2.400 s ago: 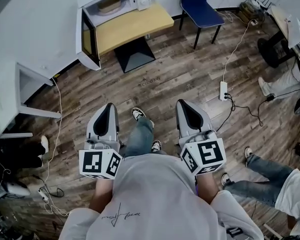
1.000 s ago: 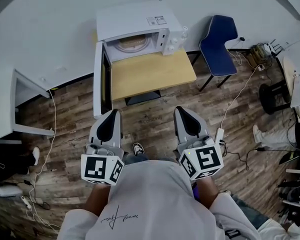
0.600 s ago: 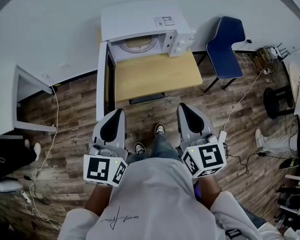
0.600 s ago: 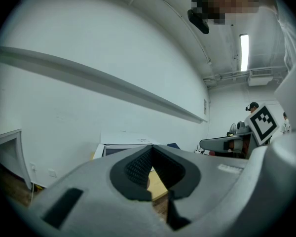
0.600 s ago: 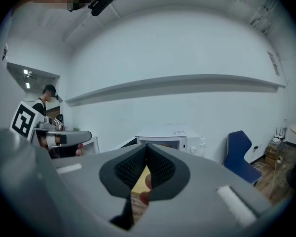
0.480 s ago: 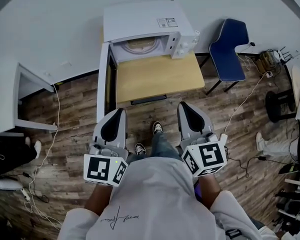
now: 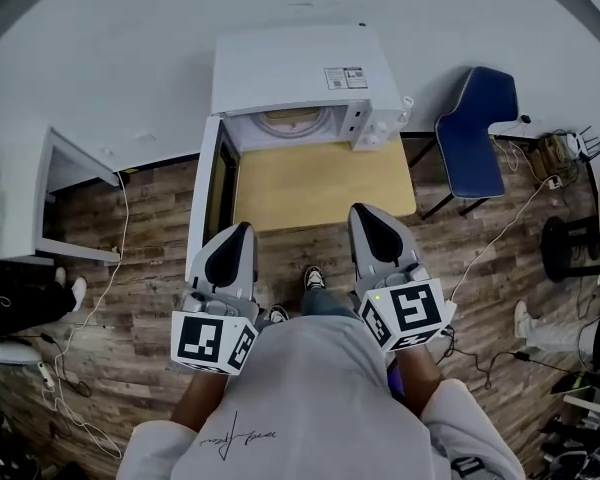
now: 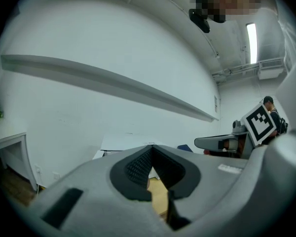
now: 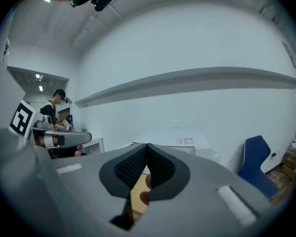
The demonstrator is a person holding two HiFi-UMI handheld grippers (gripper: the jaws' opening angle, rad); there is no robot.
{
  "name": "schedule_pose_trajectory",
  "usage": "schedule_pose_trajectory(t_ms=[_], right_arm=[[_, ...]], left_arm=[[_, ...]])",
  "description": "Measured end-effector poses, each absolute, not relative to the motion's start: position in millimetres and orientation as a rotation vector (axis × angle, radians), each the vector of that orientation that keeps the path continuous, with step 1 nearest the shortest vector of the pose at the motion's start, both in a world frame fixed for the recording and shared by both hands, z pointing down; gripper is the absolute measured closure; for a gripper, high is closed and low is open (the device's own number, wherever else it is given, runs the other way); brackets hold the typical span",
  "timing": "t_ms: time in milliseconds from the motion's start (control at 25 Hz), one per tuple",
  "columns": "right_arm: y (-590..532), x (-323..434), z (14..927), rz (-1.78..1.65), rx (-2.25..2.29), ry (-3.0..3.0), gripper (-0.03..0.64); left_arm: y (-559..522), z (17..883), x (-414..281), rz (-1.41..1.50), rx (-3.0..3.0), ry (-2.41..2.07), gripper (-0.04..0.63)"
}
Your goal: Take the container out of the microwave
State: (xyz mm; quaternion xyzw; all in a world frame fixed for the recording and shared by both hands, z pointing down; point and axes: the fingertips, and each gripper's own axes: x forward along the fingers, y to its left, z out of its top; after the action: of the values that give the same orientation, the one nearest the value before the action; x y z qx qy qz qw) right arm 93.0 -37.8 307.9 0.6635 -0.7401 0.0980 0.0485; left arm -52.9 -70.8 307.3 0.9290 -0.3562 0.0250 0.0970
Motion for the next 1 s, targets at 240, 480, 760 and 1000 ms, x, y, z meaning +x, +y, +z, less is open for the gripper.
schedule_pose_trajectory(t_ms=[240,480,760,1000], right_arm=[[-77.2,114.9,314.5,0.300,1.924,-2.335,0.603],[-112.4,131.3,326.1,0.292,1.830,-2.403,0.604],[-141.0,142.4,344.7,0.276,1.705,-2.431,0.603],[-159.9,144.6,365.9,0.249,1.627,-2.405,0.603]], left_arm=[[-95.6,307.4,-29.8,0.075,2.720,-1.151,0.597],[-114.3,311.7,-11.4,0.078,2.677,-1.256,0.597],[-126.4,320.1,2.7,0.074,2.611,-1.351,0.597],[-126.5,328.5,10.3,0.094,2.585,-1.367,0.597]])
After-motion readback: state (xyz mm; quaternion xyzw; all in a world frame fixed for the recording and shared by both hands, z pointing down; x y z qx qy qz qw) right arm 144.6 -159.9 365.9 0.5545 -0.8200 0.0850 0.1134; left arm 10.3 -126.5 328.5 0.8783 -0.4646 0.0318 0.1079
